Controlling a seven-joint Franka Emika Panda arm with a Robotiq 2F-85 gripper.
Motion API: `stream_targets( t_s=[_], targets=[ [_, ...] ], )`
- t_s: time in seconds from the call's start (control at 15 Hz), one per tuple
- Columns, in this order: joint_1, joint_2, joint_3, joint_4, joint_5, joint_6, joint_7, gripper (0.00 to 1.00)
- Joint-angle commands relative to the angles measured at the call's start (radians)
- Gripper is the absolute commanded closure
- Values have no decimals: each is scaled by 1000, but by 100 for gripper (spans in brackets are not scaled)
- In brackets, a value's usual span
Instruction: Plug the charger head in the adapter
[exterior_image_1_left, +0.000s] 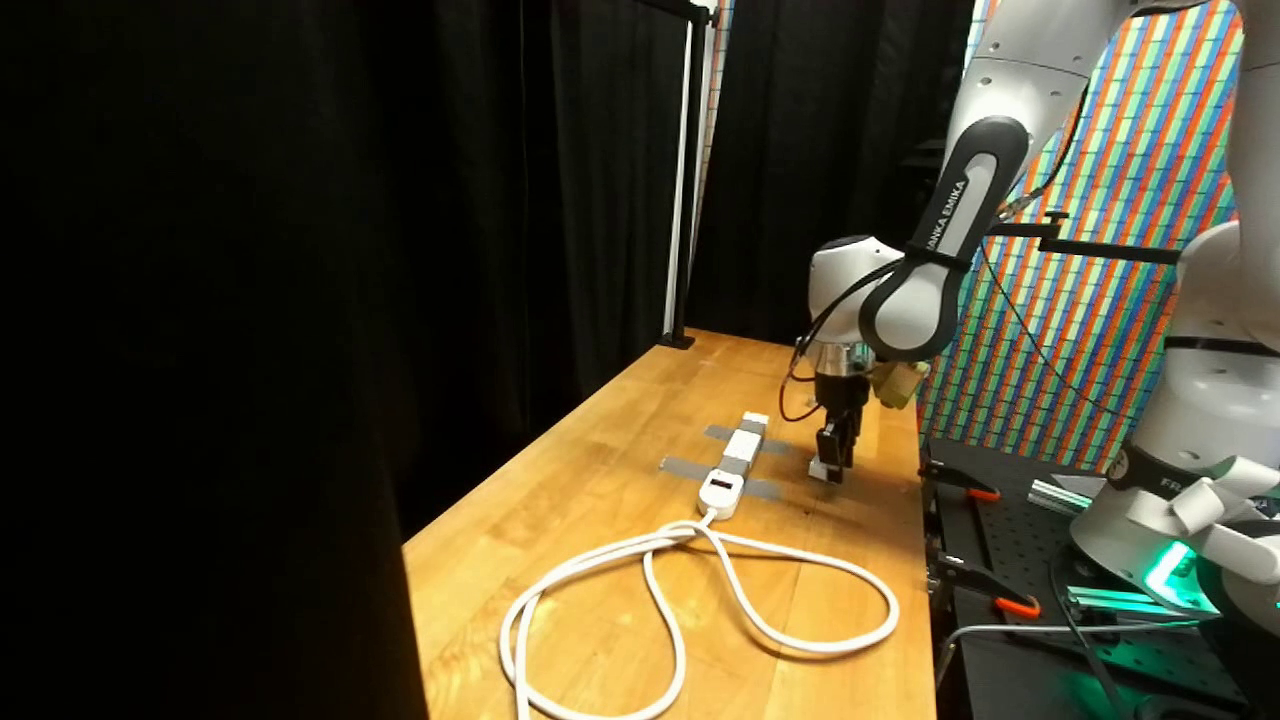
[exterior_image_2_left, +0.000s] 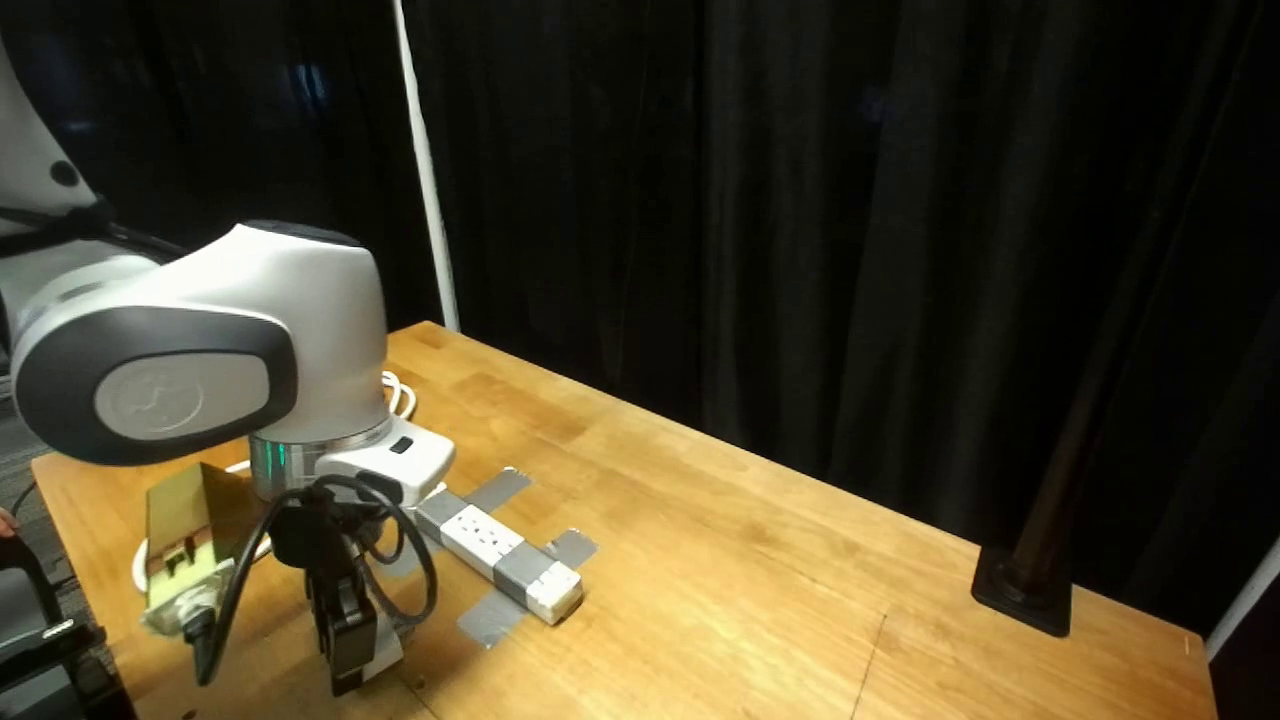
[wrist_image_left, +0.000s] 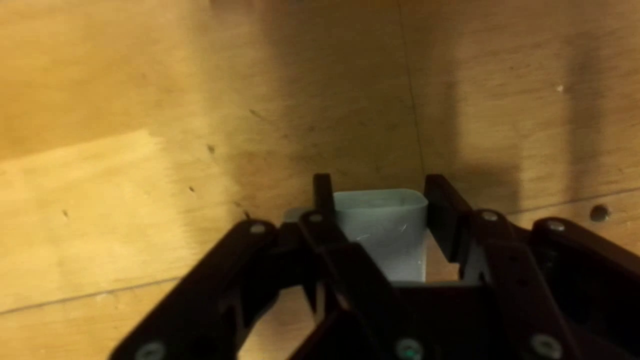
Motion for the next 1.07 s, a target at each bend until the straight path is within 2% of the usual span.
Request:
stream_targets(
  t_s=[0.0, 0.33, 0.73, 0.8, 1.0],
  targets=[
    [47, -43, -54, 68, -84, -275, 170, 77],
    [8, 43, -19, 296, -19, -680, 240, 77],
    [-64, 189, 5, 660, 186, -1130, 133, 77],
    [-81, 219, 4, 720, 228, -1180, 127, 77],
    [-122, 305, -12, 870, 348, -1186, 185, 77]
  ],
)
